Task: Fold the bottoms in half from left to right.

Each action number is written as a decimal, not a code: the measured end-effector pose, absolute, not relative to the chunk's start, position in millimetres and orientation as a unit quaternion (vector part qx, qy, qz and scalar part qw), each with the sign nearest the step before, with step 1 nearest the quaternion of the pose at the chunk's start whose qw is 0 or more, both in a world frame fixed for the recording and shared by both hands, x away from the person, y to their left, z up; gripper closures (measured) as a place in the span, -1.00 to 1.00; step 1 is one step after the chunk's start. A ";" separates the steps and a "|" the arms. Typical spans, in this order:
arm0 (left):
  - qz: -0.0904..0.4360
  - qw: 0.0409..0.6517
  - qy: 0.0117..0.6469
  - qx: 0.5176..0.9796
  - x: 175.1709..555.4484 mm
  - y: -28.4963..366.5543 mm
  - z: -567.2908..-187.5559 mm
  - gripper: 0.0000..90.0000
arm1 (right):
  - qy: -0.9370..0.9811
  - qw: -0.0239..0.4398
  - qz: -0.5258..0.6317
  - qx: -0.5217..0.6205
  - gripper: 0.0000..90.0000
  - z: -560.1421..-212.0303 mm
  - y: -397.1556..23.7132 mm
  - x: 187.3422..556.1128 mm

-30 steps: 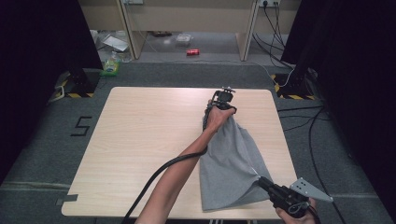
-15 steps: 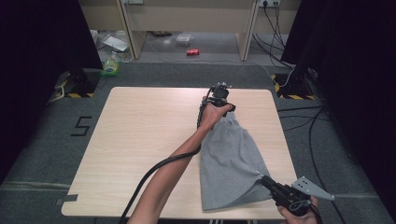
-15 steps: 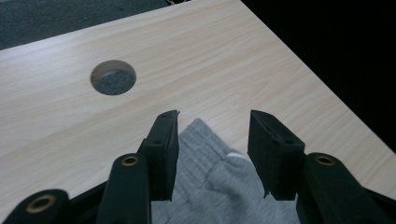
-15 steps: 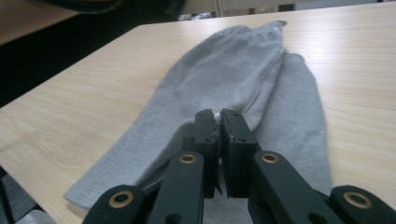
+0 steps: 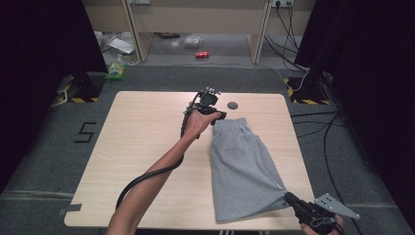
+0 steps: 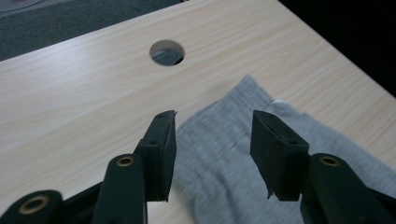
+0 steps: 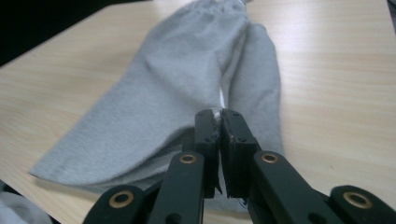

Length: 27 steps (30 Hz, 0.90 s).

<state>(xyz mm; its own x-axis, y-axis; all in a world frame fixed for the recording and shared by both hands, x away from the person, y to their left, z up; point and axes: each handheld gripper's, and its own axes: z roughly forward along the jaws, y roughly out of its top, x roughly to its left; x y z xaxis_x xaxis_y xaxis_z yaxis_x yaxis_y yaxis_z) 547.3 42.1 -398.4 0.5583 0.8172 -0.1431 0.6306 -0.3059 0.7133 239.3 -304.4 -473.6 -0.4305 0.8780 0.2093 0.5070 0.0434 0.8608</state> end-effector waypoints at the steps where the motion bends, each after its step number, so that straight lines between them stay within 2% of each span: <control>1: 0.124 0.377 0.455 0.797 545.4 47.4 -399.7 0.11 | 0.698 0.191 0.476 0.500 0.91 -475.5 -305.3 239.7; 8: 0.119 0.372 0.454 0.800 526.6 79.7 -415.5 0.06 | 0.703 0.175 0.461 0.513 0.84 -484.3 -308.9 243.7; 9: 0.115 0.374 0.457 0.799 523.8 83.5 -418.3 0.06 | 0.706 0.171 0.458 0.512 0.80 -483.9 -308.7 244.6; 12: 0.107 0.377 0.459 0.797 516.5 93.3 -425.7 0.04 | 0.693 0.182 0.464 0.521 0.41 -478.6 -309.3 246.3; 13: 0.101 0.381 0.460 0.796 514.0 96.0 -428.4 0.03 | 0.685 0.184 0.470 0.525 0.36 -475.5 -309.2 246.4; 17: 0.088 0.395 0.459 0.791 504.4 100.9 -434.4 0.00 | 0.697 0.193 0.467 0.509 0.34 -465.4 -300.8 257.9; 27: 0.086 0.401 0.455 0.790 488.1 102.8 -451.8 -0.12 | 0.738 0.187 0.429 0.486 0.32 -460.7 -272.1 324.2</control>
